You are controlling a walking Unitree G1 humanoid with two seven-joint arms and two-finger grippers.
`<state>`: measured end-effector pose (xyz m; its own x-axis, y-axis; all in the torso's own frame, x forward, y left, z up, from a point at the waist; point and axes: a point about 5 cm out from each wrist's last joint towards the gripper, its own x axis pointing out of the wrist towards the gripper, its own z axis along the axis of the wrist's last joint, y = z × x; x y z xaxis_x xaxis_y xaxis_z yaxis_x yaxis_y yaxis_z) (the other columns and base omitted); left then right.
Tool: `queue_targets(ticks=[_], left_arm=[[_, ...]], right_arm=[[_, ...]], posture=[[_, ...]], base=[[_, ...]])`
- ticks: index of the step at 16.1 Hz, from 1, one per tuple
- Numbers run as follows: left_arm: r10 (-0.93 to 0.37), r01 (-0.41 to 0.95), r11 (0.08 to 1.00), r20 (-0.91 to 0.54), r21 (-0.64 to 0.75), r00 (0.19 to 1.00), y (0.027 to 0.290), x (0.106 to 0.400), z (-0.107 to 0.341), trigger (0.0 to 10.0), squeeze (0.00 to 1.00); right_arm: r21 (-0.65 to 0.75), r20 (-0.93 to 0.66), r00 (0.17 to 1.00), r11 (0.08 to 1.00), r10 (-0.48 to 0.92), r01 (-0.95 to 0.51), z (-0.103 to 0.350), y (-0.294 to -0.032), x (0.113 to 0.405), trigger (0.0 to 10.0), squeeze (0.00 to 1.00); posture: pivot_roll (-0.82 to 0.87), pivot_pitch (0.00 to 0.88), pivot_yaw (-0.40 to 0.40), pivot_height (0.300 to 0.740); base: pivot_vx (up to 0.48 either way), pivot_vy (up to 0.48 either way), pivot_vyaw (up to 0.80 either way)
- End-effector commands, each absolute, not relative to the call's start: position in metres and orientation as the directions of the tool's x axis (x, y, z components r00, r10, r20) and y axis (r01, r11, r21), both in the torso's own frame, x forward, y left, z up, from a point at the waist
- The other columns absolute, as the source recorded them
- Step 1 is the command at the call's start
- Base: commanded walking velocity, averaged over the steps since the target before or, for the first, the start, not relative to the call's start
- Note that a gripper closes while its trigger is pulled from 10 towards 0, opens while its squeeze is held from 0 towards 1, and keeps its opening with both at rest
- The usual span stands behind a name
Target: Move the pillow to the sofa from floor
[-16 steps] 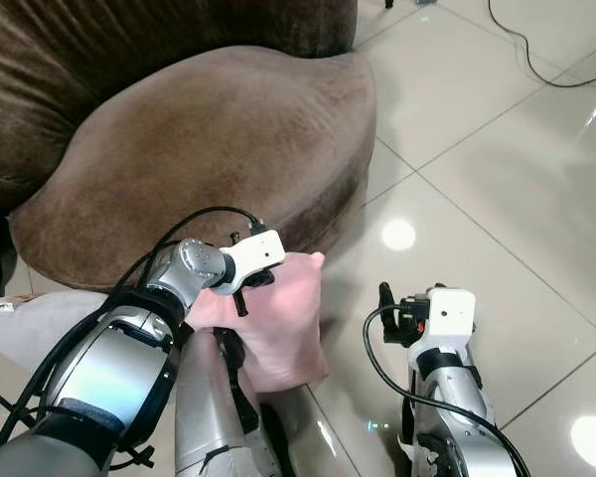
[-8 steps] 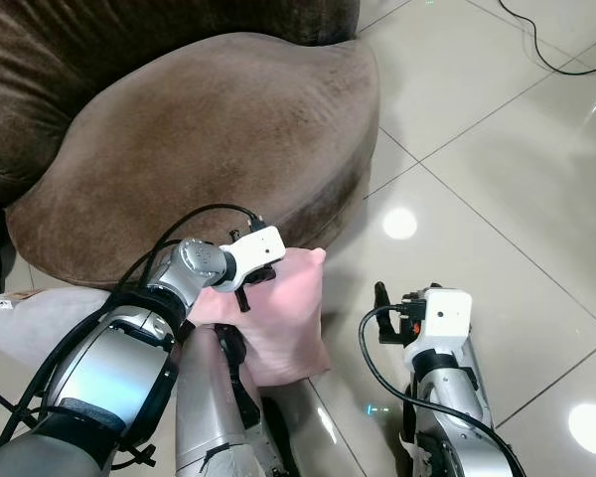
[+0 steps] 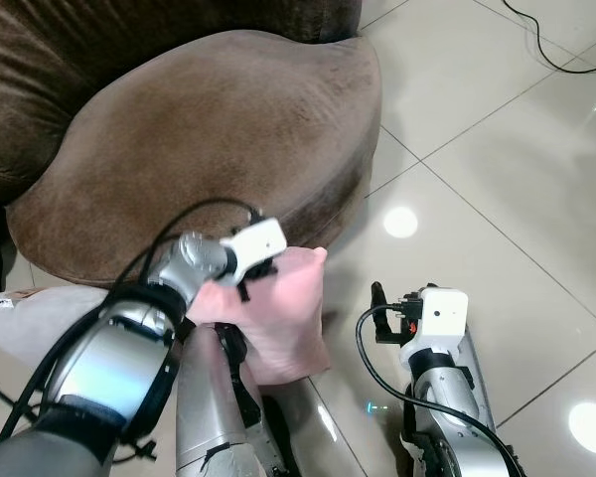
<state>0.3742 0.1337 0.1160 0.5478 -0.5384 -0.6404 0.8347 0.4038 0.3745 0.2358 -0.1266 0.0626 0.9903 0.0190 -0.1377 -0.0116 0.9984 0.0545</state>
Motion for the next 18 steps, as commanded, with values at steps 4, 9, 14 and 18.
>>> queue_targets(ticks=[4,9,14,18], left_arm=[[-0.639,0.781,0.467,-0.452,0.415,0.623,0.127,0.402,0.198,10.0,1.00],[-0.721,0.824,0.399,-0.417,0.403,0.553,0.131,0.401,0.224,10.0,1.00],[-0.727,0.859,0.349,-0.470,0.374,0.501,0.132,0.396,0.209,10.0,1.00],[-0.739,0.874,0.328,-0.478,0.359,0.475,0.132,0.394,0.207,10.0,1.00]], right_arm=[[0.033,-0.432,0.901,0.998,-0.036,0.056,0.006,-0.139,0.207,10.0,0.00],[0.039,-0.427,0.904,0.999,-0.018,0.038,0.006,-0.136,0.216,10.0,0.00],[0.036,-0.421,0.907,0.999,-0.014,0.032,0.006,-0.135,0.221,10.0,0.00],[0.036,-0.423,0.906,0.998,-0.024,0.043,0.005,-0.135,0.219,10.0,0.00]], posture=[[-0.25,0.291,0.286,0.450],[-0.22,0.275,0.281,0.450],[-0.22,0.276,0.286,0.450],[-0.22,0.275,0.290,0.450]], base=[[0.000,0.000,0.00],[0.000,0.000,0.00],[0.000,0.000,0.00],[0.000,0.000,0.00]])
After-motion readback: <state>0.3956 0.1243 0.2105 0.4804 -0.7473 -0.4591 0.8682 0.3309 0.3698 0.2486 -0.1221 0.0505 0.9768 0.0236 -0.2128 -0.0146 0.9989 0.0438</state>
